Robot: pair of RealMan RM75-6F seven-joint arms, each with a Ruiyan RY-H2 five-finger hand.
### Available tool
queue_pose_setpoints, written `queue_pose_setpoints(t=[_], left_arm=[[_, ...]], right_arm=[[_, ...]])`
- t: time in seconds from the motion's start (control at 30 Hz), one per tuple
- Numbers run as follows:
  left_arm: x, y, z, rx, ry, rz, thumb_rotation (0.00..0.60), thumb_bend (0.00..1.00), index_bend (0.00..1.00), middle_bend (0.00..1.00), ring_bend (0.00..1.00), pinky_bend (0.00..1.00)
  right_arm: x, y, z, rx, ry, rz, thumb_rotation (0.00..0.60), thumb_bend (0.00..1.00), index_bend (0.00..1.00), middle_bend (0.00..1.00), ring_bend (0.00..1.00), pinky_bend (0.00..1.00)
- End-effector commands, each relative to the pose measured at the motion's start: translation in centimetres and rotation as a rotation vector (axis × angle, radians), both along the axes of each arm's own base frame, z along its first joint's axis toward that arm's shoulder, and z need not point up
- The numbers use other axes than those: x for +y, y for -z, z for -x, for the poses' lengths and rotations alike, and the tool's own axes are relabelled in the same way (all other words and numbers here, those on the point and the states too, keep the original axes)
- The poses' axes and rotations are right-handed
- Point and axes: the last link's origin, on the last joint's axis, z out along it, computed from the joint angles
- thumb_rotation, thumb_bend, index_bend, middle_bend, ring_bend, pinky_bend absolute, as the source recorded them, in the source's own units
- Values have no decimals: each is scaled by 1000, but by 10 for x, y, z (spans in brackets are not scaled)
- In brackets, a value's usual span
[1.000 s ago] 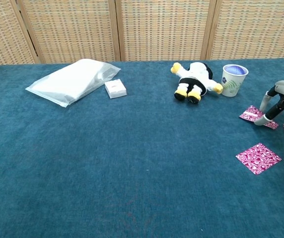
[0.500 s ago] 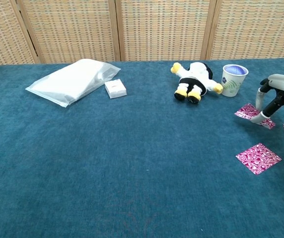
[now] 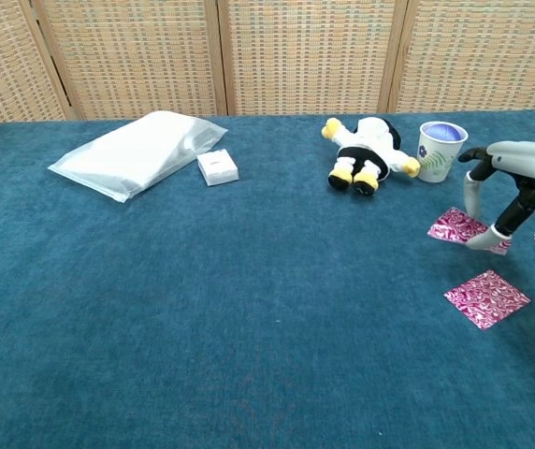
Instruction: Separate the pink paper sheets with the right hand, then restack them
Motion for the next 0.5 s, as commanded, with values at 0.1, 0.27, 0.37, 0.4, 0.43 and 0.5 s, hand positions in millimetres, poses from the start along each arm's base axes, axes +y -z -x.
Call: queue_pose_setpoints(t=[0.1,0.27,0.37,0.4,0.43,0.5], left_arm=[[0,0,0,0,0,0,600,0,0,0,0,0],[0,0,0,-1,2,0,600,0,0,0,0,0],[0,0,0,-2,3,0,600,0,0,0,0,0],[0,0,0,-2,2,0,600,0,0,0,0,0],[0,0,0,-2,2,0,600,0,0,0,0,0],[0,0,0,-2,3,0,600,0,0,0,0,0]], right_arm=[[28,-4,4,26,-115,-96,600,318,558,0,0,0],[43,-6,11,63,-218,-147,600,311,558,0,0,0],[49,-5,16,105,-288,-190,600,298,558,0,0,0],[51,-5,18,124,-312,-206,600,283,558,0,0,0],[52,-6,21,143,-334,-217,600,267,558,0,0,0],[54,-6,24,160,-369,-232,600,260,558,0,0,0]])
